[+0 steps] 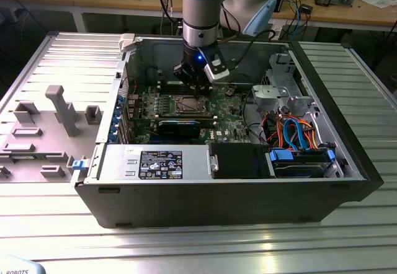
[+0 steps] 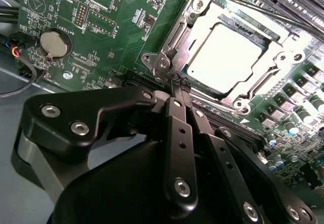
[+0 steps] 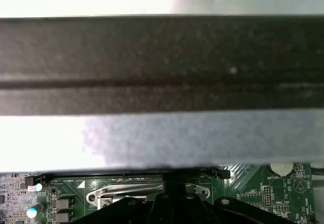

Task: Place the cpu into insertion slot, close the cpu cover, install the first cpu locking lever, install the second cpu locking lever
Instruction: 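Install the second cpu locking lever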

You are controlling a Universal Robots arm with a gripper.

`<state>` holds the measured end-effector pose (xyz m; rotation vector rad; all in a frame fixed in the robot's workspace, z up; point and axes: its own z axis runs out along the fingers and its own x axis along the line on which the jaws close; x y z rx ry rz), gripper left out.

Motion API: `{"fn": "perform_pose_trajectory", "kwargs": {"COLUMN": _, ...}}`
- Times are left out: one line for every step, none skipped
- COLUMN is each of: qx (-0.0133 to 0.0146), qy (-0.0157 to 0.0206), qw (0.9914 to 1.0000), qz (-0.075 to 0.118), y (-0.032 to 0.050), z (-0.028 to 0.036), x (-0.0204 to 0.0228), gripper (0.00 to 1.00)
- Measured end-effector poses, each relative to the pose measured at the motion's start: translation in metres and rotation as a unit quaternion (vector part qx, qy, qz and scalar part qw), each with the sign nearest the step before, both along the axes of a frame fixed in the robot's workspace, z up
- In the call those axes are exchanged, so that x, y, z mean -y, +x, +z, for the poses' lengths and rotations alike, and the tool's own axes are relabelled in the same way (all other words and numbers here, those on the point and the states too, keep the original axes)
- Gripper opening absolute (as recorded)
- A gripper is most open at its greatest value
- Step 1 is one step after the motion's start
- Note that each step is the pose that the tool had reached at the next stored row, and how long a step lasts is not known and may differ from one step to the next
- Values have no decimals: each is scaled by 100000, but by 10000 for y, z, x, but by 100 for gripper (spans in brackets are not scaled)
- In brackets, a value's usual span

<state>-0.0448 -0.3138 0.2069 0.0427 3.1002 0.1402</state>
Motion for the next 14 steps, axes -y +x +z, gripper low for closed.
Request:
{"fn": "perform_pose_trajectory", "kwargs": {"qx": 1, "qy": 2, "qw": 100000, "qz": 0, "y": 0, "z": 0, "x": 0, "gripper": 11}}
{"fn": "perform_pose_trajectory", "kwargs": {"qx": 1, "qy": 2, "qw": 100000, "qz": 0, "y": 0, "z": 0, "x": 0, "gripper": 11}}
{"fn": "perform_pose_trajectory", "kwargs": {"qx": 4, "qy": -3, "qw": 100000, "qz": -3, "y": 0, "z": 0, "x": 0, "gripper": 11}}
{"fn": "perform_pose_trajectory", "kwargs": {"qx": 32, "qy": 6, "qw": 100000, "qz": 10, "y": 1, "z": 0, "x": 0, "gripper": 11}}
{"fn": "perform_pose_trajectory", "kwargs": {"qx": 39, "qy": 4, "qw": 100000, "qz": 6, "y": 0, "z": 0, "x": 0, "gripper": 11}}
{"fn": "perform_pose_trajectory", "kwargs": {"qx": 39, "qy": 3, "qw": 100000, "qz": -1, "y": 0, "z": 0, "x": 1, "gripper": 11}}
{"fn": "perform_pose_trajectory", "kwargs": {"qx": 35, "qy": -1, "qw": 100000, "qz": -2, "y": -1, "z": 0, "x": 5, "gripper": 11}}
{"fn": "perform_pose_trajectory", "kwargs": {"qx": 32, "qy": -2, "qw": 100000, "qz": 2, "y": 0, "z": 0, "x": 12, "gripper": 11}}
{"fn": "perform_pose_trajectory", "kwargs": {"qx": 37, "qy": -1, "qw": 100000, "qz": -1, "y": 0, "z": 0, "x": 22, "gripper": 11}}
{"fn": "perform_pose_trajectory", "kwargs": {"qx": 35, "qy": 1, "qw": 100000, "qz": -1, "y": 0, "z": 0, "x": 33, "gripper": 11}}
{"fn": "perform_pose_trajectory", "kwargs": {"qx": 37, "qy": 0, "qw": 100000, "qz": 1, "y": 0, "z": 0, "x": 43, "gripper": 11}}
{"fn": "perform_pose_trajectory", "kwargs": {"qx": 38, "qy": 1, "qw": 100000, "qz": 2, "y": 0, "z": 0, "x": 53, "gripper": 11}}
{"fn": "perform_pose_trajectory", "kwargs": {"qx": 38, "qy": -6, "qw": 100000, "qz": 3, "y": 0, "z": 0, "x": 60, "gripper": 11}}
{"fn": "perform_pose_trajectory", "kwargs": {"qx": 36, "qy": -9, "qw": 100000, "qz": 4, "y": 0, "z": 0, "x": 70, "gripper": 11}}
